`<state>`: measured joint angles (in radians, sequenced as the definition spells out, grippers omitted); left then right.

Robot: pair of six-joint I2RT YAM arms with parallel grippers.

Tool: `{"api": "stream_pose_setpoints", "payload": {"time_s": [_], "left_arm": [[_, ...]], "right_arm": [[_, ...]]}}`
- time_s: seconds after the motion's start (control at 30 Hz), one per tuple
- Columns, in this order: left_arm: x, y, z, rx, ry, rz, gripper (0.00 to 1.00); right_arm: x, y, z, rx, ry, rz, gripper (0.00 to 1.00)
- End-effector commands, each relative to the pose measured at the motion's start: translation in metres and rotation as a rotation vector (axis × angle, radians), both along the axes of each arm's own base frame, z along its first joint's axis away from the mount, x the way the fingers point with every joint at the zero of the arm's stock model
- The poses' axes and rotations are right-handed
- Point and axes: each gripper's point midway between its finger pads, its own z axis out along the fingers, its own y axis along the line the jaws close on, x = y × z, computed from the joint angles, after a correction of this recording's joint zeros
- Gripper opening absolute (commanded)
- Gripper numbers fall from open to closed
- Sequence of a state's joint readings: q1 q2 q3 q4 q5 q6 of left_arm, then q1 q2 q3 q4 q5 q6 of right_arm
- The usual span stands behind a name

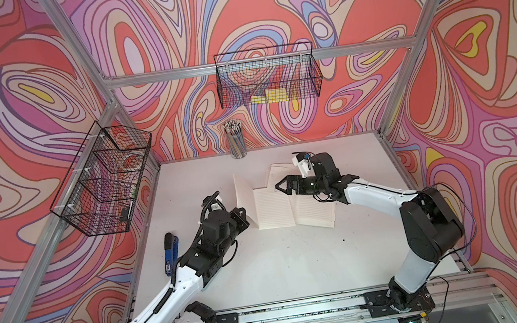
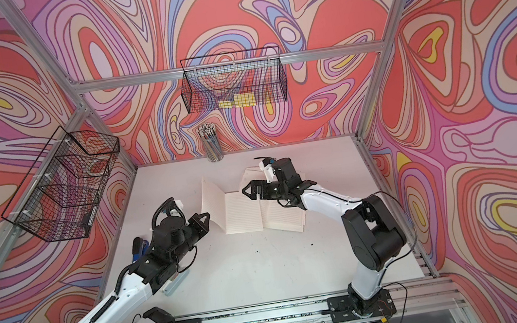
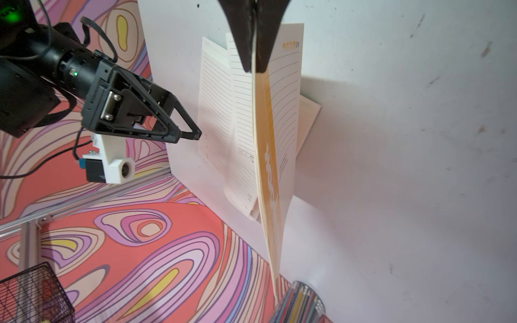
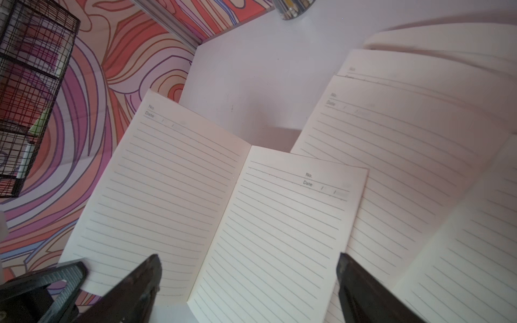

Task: Close the notebook
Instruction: Close the notebook at the center of the board.

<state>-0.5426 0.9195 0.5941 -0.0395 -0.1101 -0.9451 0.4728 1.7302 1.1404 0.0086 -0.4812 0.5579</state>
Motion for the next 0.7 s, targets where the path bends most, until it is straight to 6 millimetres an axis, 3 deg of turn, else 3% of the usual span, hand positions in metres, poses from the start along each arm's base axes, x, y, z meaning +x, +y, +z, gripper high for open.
{"api": "stream_pose_setpoints", "payload": {"time_s": [0.0,0.23,0.37,0.67], "left_arm": [[-0.016,0.035,-0.034,0.162,0.116,0.082,0.00],[-0.029,0.065,-0.039,0.254,0.152,0.154,0.00],[-0.031,0.074,-0.038,0.268,0.160,0.161,0.00],[-0.030,0.079,-0.039,0.320,0.176,0.158,0.00]], "right_arm": [[0.001,0.029,-0.017,0.046,0.045,0.037,0.99],[-0.008,0.083,-0.042,0.113,0.115,0.139,0.98],[-0.015,0.097,-0.056,0.153,0.158,0.167,0.98],[-0.026,0.117,-0.061,0.184,0.184,0.217,0.98]]}}
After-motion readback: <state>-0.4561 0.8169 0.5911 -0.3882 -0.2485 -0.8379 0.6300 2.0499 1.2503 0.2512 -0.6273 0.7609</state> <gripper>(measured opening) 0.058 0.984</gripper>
